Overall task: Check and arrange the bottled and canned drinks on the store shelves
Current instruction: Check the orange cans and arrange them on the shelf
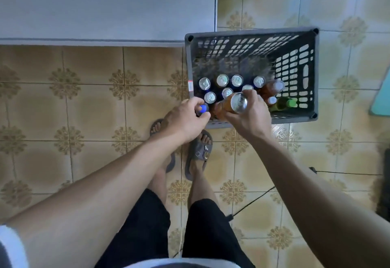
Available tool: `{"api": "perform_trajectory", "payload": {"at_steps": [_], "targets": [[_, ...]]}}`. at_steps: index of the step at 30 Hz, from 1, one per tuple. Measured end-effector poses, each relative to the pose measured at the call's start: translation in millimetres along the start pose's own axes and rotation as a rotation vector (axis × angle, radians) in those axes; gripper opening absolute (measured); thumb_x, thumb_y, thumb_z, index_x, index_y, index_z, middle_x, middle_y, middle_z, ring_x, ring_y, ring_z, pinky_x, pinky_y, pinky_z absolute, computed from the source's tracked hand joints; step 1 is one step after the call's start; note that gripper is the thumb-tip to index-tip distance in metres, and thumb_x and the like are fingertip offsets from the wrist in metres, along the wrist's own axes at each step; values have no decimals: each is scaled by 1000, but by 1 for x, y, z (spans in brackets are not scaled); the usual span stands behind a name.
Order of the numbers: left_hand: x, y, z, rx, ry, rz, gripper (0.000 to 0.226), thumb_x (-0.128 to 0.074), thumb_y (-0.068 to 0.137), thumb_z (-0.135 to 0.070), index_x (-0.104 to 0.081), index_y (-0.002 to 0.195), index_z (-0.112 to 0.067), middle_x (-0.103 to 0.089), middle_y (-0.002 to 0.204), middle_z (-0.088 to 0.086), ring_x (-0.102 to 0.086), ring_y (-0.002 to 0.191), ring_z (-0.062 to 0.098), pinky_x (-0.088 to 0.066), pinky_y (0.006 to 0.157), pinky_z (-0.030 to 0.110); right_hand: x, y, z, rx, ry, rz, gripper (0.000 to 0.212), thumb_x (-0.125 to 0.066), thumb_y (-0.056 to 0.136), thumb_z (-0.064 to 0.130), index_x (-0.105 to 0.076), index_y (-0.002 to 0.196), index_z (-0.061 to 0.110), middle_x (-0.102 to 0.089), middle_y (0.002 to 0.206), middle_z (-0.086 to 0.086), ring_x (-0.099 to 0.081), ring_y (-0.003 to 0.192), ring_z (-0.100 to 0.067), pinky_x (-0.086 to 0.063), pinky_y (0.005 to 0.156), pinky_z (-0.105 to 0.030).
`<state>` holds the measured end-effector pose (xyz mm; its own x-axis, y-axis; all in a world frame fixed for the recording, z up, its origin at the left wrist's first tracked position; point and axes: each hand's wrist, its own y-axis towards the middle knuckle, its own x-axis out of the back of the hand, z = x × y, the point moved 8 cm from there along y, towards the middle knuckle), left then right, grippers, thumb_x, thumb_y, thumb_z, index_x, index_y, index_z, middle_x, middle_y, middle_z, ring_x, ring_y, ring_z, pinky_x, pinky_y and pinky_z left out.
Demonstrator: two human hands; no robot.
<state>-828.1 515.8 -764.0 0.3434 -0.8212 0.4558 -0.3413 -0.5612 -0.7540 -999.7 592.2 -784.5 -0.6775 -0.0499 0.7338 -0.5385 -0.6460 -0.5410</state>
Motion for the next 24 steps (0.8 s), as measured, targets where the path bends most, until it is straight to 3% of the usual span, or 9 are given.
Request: {"api": "perform_trajectory", "payload": {"at_steps": [3,6,10,13,17,20,24], "targets": [[-14,57,16,14,53,-14,39,-56,95,-38,-53,133,-30,-60,123,-11,-59,110,16,-46,91,29,-35,57,-15,-53,27,28,72,-79,78,46,-49,132,10,-54,127,-11,-54,113,-27,-41,85,-35],[-25,102,28,12,79,-9,38,-57,95,-39,-54,132,-31,-61,120,-13,-59,108,14,-45,89,28,-72,108,-35,-167,109,43,71,-81,77,39,-48,134,11,-53,128,-10,-58,112,-29,-48,89,-39],[-36,141,36,-21,126,-1,37,-57,95,-41,-54,131,-31,-61,118,-13,-59,108,15,-47,93,32,-115,154,-62,-272,217,77,75,-80,78,42,-47,140,12,-60,128,-9,-60,112,-26,-45,83,-31],[-42,155,38,-31,158,4,36,-55,96,-42,-54,131,-32,-60,118,-14,-58,108,14,-44,89,28,-135,170,-80,-344,290,138,78,-81,81,40,-45,143,9,-60,132,-10,-59,115,-25,-47,89,-31],[-51,159,36,-22,166,17,35,-56,95,-41,-55,129,-32,-61,119,-13,-58,110,14,-44,90,28,-136,181,-94,-349,225,185,80,-74,87,45,-39,149,10,-57,137,-10,-58,118,-27,-43,84,-29],[-52,154,30,-20,180,13,34,-57,95,-41,-56,128,-32,-61,119,-13,-58,111,14,-44,92,28,-124,182,-98,-354,95,151,58,-65,87,32,-47,138,9,-63,122,-11,-63,107,-29,-47,80,-33],[-44,133,14,-17,179,-7,36,-56,94,-42,-55,129,-34,-61,121,-14,-58,113,14,-44,95,29,-95,167,-92,-344,25,151,37,-61,86,22,-58,120,7,-61,98,-7,-59,91,-26,-38,70,-30]]}}
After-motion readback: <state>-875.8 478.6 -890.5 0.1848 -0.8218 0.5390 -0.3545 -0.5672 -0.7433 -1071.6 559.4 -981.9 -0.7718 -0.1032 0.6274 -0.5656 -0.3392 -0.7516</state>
